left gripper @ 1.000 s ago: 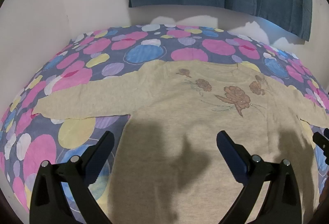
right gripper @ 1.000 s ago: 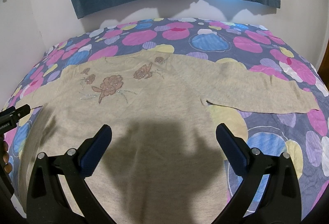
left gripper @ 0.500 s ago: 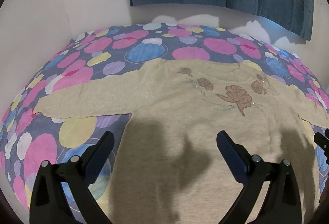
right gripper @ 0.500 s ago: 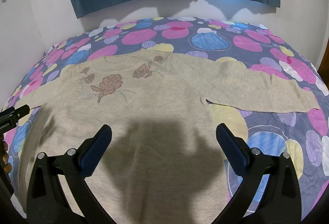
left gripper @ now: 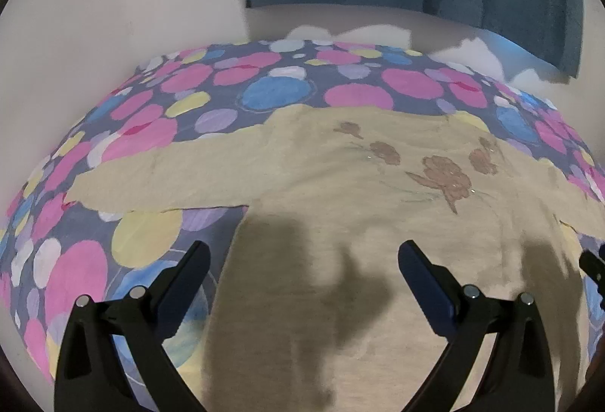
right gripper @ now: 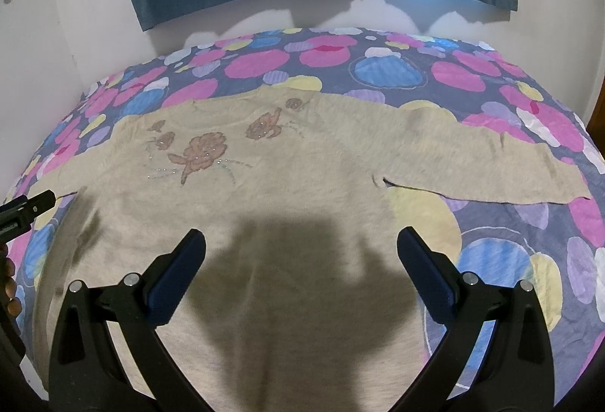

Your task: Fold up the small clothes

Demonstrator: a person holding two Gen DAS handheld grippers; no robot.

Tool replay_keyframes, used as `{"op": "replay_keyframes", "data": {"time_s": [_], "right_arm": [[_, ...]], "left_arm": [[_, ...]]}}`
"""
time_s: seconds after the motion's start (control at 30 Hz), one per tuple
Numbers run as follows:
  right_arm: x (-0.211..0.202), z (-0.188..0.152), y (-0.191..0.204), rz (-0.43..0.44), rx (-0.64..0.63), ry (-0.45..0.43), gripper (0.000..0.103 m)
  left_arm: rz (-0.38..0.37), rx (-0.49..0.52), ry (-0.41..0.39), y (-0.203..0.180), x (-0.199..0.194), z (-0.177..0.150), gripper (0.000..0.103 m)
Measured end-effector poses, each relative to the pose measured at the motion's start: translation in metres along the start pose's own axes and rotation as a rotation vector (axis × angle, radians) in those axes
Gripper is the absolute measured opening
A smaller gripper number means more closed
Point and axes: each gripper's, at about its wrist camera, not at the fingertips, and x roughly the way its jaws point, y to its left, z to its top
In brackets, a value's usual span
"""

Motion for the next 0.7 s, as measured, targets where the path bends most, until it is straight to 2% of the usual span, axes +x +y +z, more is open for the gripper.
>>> {"op": "replay_keyframes", "data": {"time_s": [0.17, 0.3, 0.37, 0.4, 0.5, 0.6, 0.67, 0.7], "right_arm": [[0.000, 0.002, -0.006, 0.007, 0.021, 0.004, 0.101], [-0.006, 0.008, -0.040, 0.059, 0.120, -0.003, 0.101], [-0.009, 0.008, -0.091, 0.105, 0.281, -0.015, 0.101], [-0.010, 0.008, -0.107, 0.108, 0.327, -0.022, 0.101], [-0.019, -0.005, -0.206, 0.074, 0.600, -0.086, 0.099], [-0.020, -0.021, -0.278, 0.012, 0.804, -0.113, 0.075], [-0.018, -0.035, -0.325, -0.028, 0.920, -0.133, 0.072], [-0.018, -0.037, -0.335, -0.036, 0.937, -0.144, 0.070]], "left_arm": [[-0.019, -0.013, 0.034, 0.003, 0.008, -0.001, 0.099], [-0.056, -0.034, 0.047, 0.007, 0.010, 0.003, 0.099], [-0.063, -0.044, 0.045, 0.008, 0.011, 0.003, 0.099], [-0.068, -0.039, 0.049, 0.008, 0.012, 0.003, 0.099], [-0.051, -0.034, 0.061, 0.008, 0.019, 0.002, 0.099], [-0.034, -0.044, 0.077, 0.009, 0.027, 0.002, 0.099], [-0.028, -0.045, 0.086, 0.008, 0.032, 0.001, 0.099], [-0.022, -0.042, 0.091, 0.007, 0.035, 0.001, 0.099]]}}
